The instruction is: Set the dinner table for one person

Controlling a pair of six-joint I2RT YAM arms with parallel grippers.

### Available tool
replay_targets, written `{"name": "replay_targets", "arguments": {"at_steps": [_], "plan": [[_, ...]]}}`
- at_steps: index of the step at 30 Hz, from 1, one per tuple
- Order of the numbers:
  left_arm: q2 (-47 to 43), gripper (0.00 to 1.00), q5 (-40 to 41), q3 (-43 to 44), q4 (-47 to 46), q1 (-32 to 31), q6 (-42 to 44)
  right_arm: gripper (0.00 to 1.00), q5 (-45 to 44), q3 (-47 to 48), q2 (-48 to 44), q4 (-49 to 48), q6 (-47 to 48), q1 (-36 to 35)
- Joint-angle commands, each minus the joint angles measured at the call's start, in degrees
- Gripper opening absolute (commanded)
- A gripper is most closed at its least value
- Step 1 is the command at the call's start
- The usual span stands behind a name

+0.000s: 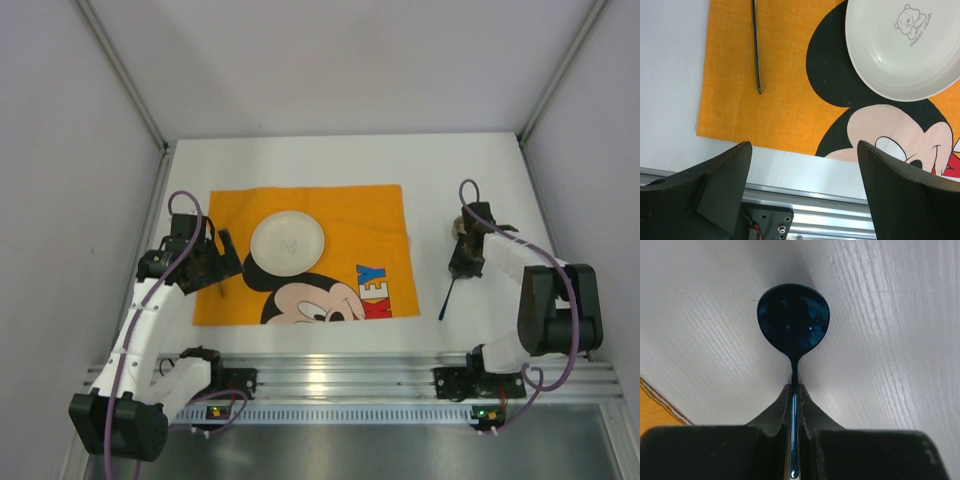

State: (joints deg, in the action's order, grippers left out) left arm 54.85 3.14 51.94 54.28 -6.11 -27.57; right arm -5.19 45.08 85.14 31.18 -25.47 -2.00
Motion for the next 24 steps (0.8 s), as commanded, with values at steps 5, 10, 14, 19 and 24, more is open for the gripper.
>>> {"name": "replay_targets", "arguments": {"at_steps": [5,10,14,19,24], "plan": [[-0.6,0.91,1.1,-0.5,-0.9,-0.2,-0.6,0.00,-3.1,3.6,1.8,2.2,1.4,-7.1],[0.1,0.91,0.8,-0.5,-1.0,-0.2,-0.7,0.00,-8.4,12.2,-3.8,13.2,-1.2,-15.3],[-0.5,0.91,0.9,-0.5,-1.1,-0.2,-0.7,0.00,-7.9,17.4,-8.1,17.4,-7.8,-23.5],[-0.3,0.91,1.0,-0.6,-1.2,-0.2,-0.9,0.00,-4.5,23.0,-3.5,11.9,-11.3,-31.2],[-0.4,0.91,0.9,-0.6,-1.3,-0.2,-0.9,0.00,-0.9,29.4,7.9,7.3,-13.3,-34.4]]}}
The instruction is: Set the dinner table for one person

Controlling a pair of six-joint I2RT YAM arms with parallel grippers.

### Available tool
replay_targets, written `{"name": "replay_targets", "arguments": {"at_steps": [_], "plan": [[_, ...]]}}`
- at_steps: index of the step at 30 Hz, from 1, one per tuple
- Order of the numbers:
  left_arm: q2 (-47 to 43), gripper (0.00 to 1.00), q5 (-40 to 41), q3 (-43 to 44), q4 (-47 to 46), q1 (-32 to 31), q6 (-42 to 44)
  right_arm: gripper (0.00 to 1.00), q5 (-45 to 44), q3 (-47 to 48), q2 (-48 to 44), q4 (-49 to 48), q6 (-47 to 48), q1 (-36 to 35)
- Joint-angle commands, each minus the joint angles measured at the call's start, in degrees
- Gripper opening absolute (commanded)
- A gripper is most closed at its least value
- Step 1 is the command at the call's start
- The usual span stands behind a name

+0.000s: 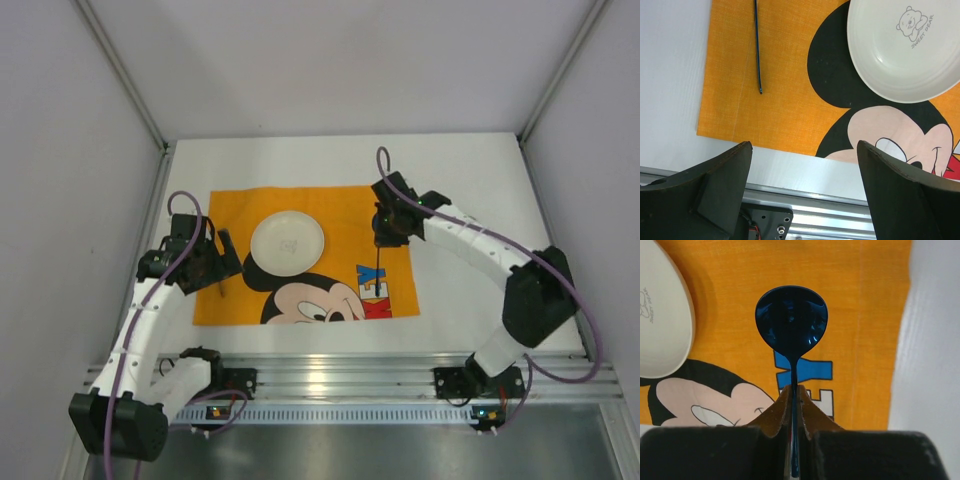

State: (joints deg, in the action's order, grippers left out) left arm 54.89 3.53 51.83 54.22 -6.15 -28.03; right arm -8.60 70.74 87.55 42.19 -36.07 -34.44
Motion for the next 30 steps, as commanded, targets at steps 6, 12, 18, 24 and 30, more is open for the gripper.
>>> {"name": "replay_targets", "arguments": {"at_steps": [6,12,18,24,30], "plan": [[-0.8,0.91,0.1,-0.5,-1.0,-0.2,-0.3,0.00,4.0,10.7,16.1,-6.2,-4.3,-3.3],[-1.3,0.91,-0.1,-0.5,-1.0,-0.4,0.0,0.02,3.8,18.1,24.5,-5.2,-4.1,-3.1],[-1.5,0.91,0.0,-0.5,-1.0,-0.8,-0.1,0.62,3.6,21.6,27.2,-3.3,-4.0,-2.2],[-1.6,0.91,0.0,-0.5,-1.0,-0.8,-0.1,0.66,1.0,15.6,17.4,-1.8,-1.9,5.0],[-1.8,0.91,-0.3,-0.6,-1.2,-0.8,0.1,0.66,0.3,5.2,3.2,-1.6,2.5,21.7]]}}
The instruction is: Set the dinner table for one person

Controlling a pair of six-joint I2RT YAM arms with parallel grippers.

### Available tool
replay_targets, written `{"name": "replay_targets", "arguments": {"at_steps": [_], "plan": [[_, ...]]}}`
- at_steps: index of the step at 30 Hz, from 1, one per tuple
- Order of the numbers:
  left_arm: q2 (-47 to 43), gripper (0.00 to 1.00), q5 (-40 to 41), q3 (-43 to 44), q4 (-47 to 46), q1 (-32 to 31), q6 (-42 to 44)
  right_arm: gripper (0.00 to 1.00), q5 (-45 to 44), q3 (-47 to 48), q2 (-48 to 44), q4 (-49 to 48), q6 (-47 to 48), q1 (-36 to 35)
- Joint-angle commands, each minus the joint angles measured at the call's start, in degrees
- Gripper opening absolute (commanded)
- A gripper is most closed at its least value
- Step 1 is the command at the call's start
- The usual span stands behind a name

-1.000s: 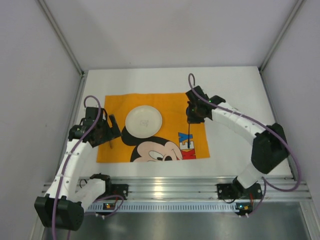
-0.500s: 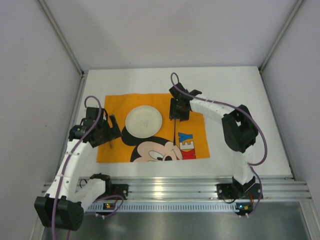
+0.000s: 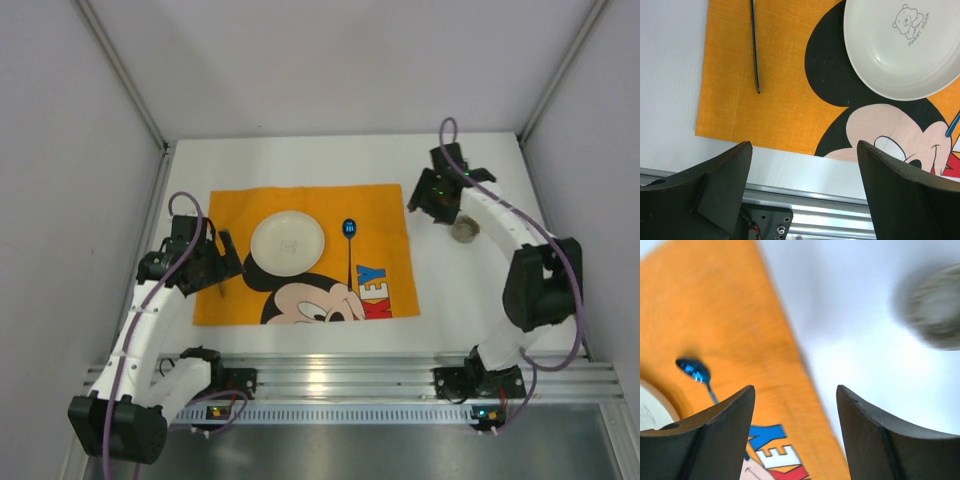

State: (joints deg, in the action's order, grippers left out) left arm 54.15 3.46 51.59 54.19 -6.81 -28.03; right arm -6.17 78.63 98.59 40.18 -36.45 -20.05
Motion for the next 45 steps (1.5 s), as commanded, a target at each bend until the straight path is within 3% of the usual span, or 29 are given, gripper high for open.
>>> {"name": "replay_targets", "arguments": {"at_steps": [1,6,19,22,24,25,26,27,28,31,32,36,41,45], "plan": [[-1.0,0.91,-0.2,-0.4,-1.2,-0.1,0.1,0.67,-1.9,-3.9,-10.1,0.5,3.5,11.6],[-0.7,0.91,-0.3,-0.4,-1.3,-0.1,0.0,0.66,2.7,-9.5,-10.3,0.4,3.0,24.9],[-0.1,0.91,-0.2,-0.4,-1.4,-0.2,0.1,0.59,1.7,-3.7,7.2,-0.5,1.6,29.3],[0.3,0.91,-0.3,-0.4,-1.2,-0.1,0.1,0.48,2.0,-1.5,10.6,-0.5,1.0,29.2],[0.5,0.91,-0.4,-0.4,-1.2,-0.1,0.1,0.35,2.5,-0.1,11.6,-0.5,0.8,29.1],[0.6,0.91,-0.3,-0.4,-1.2,-0.1,0.2,0.27,2.7,0.4,12.2,-0.5,0.8,28.9],[0.7,0.91,-0.4,-0.4,-1.2,-0.1,0.1,0.10,2.8,1.6,12.2,-0.3,1.0,28.8],[0.8,0.91,-0.3,-0.4,-1.1,-0.1,0.1,0.01,2.1,2.6,12.2,0.2,1.7,28.0],[0.8,0.91,-0.3,-0.4,-1.0,-0.1,0.1,0.00,1.3,3.8,12.2,0.9,2.1,27.2],[0.9,0.91,-0.3,-0.4,-1.0,-0.1,0.1,0.00,-4.3,11.4,11.9,5.2,4.4,20.5],[0.8,0.91,-0.4,-0.3,-1.0,-0.1,0.1,0.00,-6.6,16.2,12.2,6.2,5.3,14.5],[0.7,0.91,0.0,-0.4,-1.0,-0.1,0.0,0.00,-7.9,26.6,16.4,8.9,3.2,5.9],[0.6,0.91,0.7,-0.4,-1.1,-0.1,-0.3,0.00,-3.1,38.8,26.1,11.2,-1.3,2.0],[-0.4,0.91,1.2,-0.4,-1.1,-0.1,-0.4,0.00,-4.4,47.9,35.3,16.1,-2.8,-0.9]]}}
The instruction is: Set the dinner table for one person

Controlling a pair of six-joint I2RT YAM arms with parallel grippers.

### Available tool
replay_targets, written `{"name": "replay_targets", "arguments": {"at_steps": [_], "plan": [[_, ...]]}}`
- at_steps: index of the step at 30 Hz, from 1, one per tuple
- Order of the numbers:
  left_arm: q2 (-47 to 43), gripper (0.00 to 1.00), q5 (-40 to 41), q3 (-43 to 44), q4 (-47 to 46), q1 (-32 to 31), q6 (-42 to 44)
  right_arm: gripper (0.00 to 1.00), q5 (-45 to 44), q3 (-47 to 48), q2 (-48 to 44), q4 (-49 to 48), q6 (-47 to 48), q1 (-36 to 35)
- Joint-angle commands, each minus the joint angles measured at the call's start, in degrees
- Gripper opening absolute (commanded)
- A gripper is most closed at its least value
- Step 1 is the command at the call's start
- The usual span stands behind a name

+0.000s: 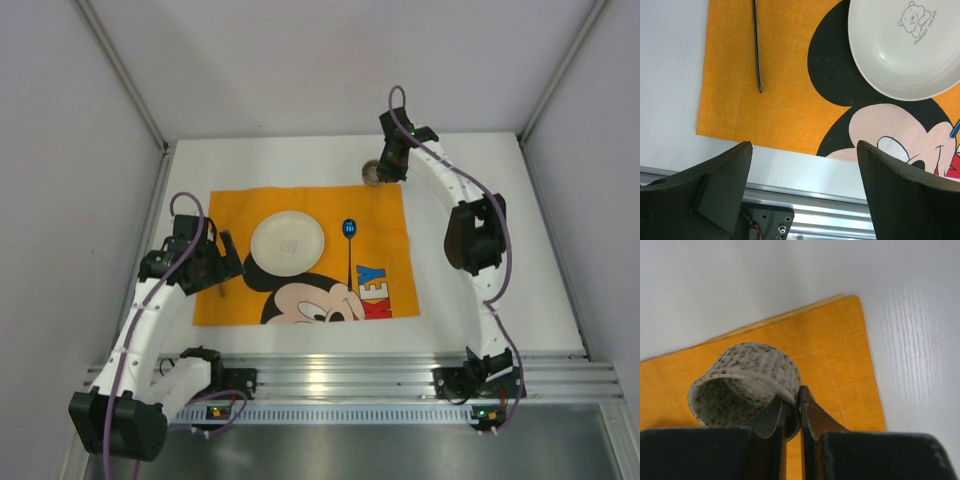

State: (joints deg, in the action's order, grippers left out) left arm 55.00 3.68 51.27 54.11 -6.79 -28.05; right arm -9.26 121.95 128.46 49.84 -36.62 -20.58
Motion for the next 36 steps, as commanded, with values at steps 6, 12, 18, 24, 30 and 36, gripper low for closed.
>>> {"name": "replay_targets", "arguments": {"at_steps": [6,12,18,24,30,36], "plan": [[-2.6,0.91,1.2,-0.2,-1.1,-0.2,-0.5,0.00,-2.1,3.0,7.5,7.7,-4.4,-1.5],[-3.2,0.91,1.2,-0.3,-1.3,-0.2,-0.6,0.53,0.1,3.2,6.5,7.5,-2.3,-1.4],[-1.8,0.91,2.7,0.0,-1.7,-0.2,-1.2,0.89,0.4,3.0,-4.3,4.2,5.5,-1.1],[0.9,0.99,1.6,2.8,-10.3,-0.2,1.4,0.93,0.8,-18.5,-31.2,-15.1,17.4,-1.4],[5.8,0.99,21.3,-0.5,-30.4,-4.5,18.6,1.00,1.5,-58.1,-60.8,-41.0,18.0,-2.4],[9.4,0.99,24.4,-17.1,-61.6,-4.6,30.2,1.00,0.8,-82.9,-81.6,-45.9,15.7,-3.4]]}}
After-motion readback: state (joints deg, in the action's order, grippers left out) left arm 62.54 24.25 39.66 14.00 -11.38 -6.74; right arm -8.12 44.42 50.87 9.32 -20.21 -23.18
